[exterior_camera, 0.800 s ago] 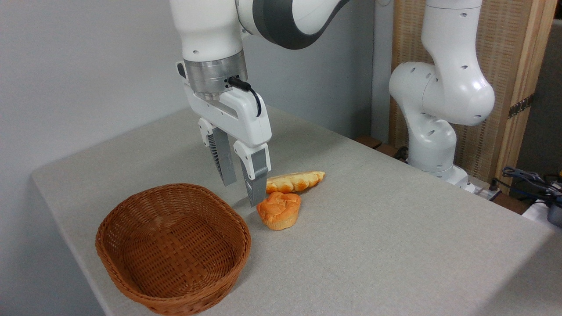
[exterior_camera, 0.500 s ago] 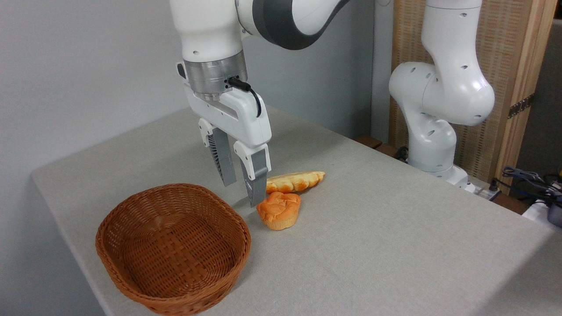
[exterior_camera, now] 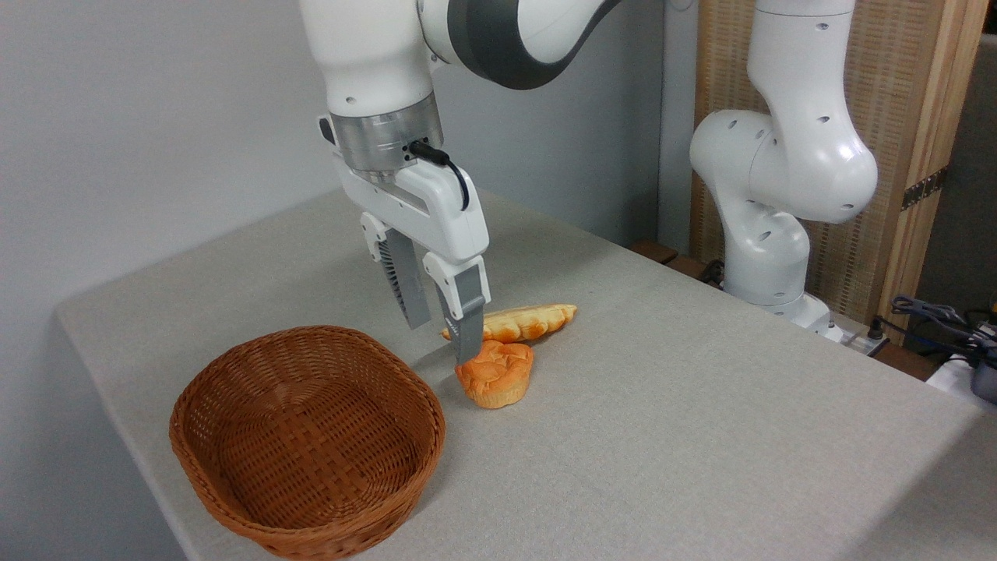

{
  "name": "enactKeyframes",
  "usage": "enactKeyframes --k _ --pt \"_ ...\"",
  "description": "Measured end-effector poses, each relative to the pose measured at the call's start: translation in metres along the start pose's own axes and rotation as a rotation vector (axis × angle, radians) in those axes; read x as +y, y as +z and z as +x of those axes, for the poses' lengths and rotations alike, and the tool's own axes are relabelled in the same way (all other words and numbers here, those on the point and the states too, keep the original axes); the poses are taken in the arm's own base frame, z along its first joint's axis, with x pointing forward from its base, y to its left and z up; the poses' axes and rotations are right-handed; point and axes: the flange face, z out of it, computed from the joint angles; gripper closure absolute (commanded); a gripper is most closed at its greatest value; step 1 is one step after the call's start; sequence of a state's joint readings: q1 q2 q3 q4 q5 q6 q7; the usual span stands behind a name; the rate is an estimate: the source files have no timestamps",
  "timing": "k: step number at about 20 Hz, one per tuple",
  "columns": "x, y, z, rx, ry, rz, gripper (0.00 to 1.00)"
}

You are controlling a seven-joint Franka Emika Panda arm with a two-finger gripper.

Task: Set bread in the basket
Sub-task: 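Move the open gripper over the long golden bread roll, then lower the gripper onto the bread roll and close on it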

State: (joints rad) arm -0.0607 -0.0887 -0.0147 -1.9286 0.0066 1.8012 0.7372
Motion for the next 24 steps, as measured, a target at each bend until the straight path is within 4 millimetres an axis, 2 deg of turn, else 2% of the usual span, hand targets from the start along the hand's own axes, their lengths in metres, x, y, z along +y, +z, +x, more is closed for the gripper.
enactKeyframes --k 6,9,13,15,21,24 --pt "0.016 0.033 -0.009 -0.082 0.014 -0.073 0.0" --pt "0.039 0.051 -0.02 -0.114 0.082 -0.104 0.0" --pt "0.07 0.051 -0.043 -0.142 0.15 -0.139 0.0" --pt "0.081 0.051 -0.047 -0.156 0.174 -0.164 0.0" --pt "0.102 0.081 -0.043 -0.219 0.218 -0.214 0.0" --pt "0.111 0.088 -0.028 -0.214 0.253 -0.202 0.0"
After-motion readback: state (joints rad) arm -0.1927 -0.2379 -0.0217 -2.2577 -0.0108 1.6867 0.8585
